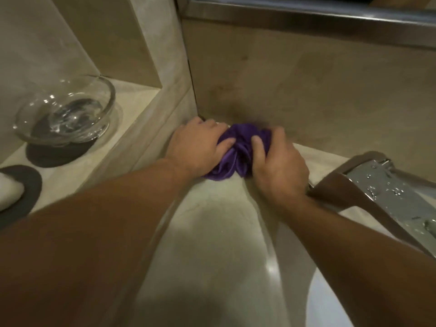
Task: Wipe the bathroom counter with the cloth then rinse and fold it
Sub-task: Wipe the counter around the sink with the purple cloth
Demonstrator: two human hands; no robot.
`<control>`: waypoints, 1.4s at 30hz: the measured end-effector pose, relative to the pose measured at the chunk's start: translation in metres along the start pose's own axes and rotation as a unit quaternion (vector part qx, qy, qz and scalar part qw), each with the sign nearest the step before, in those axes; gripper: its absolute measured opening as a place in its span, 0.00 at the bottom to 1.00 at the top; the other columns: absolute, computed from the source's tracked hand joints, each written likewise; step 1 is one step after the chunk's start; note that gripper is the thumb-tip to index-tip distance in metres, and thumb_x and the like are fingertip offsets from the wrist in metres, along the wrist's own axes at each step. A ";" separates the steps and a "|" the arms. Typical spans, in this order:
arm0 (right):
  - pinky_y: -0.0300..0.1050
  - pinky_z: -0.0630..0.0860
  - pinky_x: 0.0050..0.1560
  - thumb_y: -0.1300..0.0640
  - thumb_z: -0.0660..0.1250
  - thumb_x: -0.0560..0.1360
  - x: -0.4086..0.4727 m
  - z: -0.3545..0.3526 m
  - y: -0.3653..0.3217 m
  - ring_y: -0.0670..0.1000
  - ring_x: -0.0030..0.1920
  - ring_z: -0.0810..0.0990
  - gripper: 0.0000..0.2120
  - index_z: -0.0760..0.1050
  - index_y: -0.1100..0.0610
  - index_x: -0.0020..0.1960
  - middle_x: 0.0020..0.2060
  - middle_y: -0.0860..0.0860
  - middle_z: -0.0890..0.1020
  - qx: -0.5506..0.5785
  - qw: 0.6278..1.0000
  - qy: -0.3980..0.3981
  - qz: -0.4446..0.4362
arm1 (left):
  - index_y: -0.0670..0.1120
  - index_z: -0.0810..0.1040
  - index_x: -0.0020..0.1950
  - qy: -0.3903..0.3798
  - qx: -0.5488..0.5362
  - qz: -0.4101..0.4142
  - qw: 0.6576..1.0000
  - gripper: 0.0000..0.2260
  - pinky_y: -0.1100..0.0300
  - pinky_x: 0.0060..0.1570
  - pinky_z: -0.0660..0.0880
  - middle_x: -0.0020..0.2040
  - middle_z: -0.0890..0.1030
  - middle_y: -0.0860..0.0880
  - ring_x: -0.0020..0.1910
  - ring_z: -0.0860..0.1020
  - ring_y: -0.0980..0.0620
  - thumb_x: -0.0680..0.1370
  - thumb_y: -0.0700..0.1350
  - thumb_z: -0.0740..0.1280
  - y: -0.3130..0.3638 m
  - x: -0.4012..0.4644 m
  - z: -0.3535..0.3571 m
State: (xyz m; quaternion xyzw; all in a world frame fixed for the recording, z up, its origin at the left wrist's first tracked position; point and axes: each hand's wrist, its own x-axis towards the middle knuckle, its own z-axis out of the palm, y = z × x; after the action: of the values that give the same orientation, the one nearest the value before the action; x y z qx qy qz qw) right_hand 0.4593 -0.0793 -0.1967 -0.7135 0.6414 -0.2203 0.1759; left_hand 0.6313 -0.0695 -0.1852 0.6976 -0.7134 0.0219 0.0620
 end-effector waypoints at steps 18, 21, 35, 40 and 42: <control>0.53 0.70 0.52 0.43 0.59 0.80 -0.024 -0.021 -0.012 0.62 0.62 0.72 0.26 0.59 0.51 0.75 0.62 0.57 0.72 -0.193 0.952 -0.189 -0.145 | 0.59 0.45 0.81 -0.127 0.040 0.020 0.991 0.34 0.46 0.76 0.55 0.81 0.54 0.47 0.79 0.55 0.45 0.78 0.66 0.52 -0.004 -0.086 -0.016; 0.51 0.70 0.48 0.48 0.62 0.78 -0.003 -0.032 -0.028 0.64 0.58 0.77 0.22 0.65 0.55 0.69 0.55 0.59 0.76 -0.043 0.986 -0.162 -0.021 | 0.60 0.45 0.80 -0.135 -0.020 -0.003 0.991 0.41 0.48 0.68 0.69 0.75 0.63 0.50 0.71 0.66 0.46 0.76 0.52 0.68 -0.005 -0.065 -0.028; 0.66 0.56 0.74 0.26 0.48 0.75 0.000 -0.019 -0.019 0.61 0.76 0.58 0.36 0.55 0.41 0.78 0.76 0.56 0.62 -0.164 0.969 -0.183 0.011 | 0.57 0.73 0.73 -0.061 -0.185 -0.032 0.980 0.30 0.50 0.76 0.56 0.74 0.71 0.53 0.74 0.65 0.50 0.71 0.55 0.54 0.001 -0.012 -0.027; 0.63 0.63 0.68 0.37 0.50 0.81 0.011 -0.012 -0.007 0.62 0.69 0.66 0.27 0.56 0.42 0.78 0.71 0.56 0.69 -0.181 0.978 -0.101 -0.030 | 0.62 0.58 0.79 -0.104 -0.070 -0.014 0.992 0.33 0.49 0.75 0.58 0.80 0.61 0.54 0.78 0.59 0.49 0.76 0.72 0.46 -0.009 -0.003 -0.001; 0.62 0.64 0.67 0.42 0.52 0.82 0.011 -0.006 -0.005 0.62 0.67 0.67 0.25 0.58 0.42 0.78 0.69 0.57 0.71 -0.149 0.985 -0.078 -0.040 | 0.61 0.60 0.79 -0.091 -0.034 -0.001 0.995 0.28 0.51 0.71 0.61 0.78 0.64 0.54 0.76 0.63 0.49 0.80 0.67 0.52 -0.007 0.003 0.004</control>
State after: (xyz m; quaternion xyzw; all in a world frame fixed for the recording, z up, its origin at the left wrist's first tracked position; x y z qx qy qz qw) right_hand 0.4607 -0.0891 -0.1879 -0.7720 0.6221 -0.0728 0.1087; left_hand 0.6383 -0.0736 -0.1888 0.6951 -0.7156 -0.0657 0.0201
